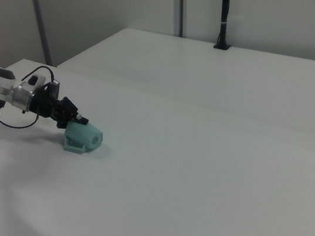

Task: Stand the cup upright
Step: 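Lift the teal cup and rotate it so its opening faces up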

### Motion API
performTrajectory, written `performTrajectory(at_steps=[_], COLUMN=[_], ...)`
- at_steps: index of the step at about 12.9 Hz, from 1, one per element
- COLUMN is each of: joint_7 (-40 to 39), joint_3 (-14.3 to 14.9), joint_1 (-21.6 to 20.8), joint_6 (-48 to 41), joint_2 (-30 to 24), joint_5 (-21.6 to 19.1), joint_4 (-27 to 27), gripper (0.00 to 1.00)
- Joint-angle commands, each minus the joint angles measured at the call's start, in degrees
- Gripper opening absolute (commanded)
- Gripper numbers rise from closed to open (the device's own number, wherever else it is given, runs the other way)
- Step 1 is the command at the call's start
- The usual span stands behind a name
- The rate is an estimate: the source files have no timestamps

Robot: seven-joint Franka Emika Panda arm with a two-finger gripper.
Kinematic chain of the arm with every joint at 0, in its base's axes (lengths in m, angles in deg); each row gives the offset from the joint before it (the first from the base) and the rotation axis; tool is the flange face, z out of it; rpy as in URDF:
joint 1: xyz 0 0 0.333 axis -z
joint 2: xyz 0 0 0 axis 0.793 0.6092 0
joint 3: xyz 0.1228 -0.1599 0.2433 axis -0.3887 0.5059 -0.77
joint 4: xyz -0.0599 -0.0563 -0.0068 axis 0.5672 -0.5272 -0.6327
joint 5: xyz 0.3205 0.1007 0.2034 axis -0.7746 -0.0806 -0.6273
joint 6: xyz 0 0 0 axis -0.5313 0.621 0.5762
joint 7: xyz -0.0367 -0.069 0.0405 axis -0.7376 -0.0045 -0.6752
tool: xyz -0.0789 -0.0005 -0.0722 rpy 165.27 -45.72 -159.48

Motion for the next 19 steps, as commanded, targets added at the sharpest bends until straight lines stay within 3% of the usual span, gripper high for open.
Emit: performTrajectory(at_steps=[1, 10, 14, 17, 19], joint_7=[2.27, 2.54, 2.45, -2.53, -5.01], joint_3=[-0.08, -0.08, -0.35, -0.44, -0.44], joint_1=[0.20, 2.04, 6.25, 14.32, 19.68], joint_6=[1.22, 1.39, 4.45, 11.65, 16.74], joint_2=[-0.23, -6.90, -14.88, -27.09, -33.51], joint_5=[-1.14, -2.89, -11.66, -25.00, -31.26], joint_4=[3.05, 1.90, 4.00, 11.64, 17.60], gripper=[0.00, 0.00, 0.00, 0.00, 0.00])
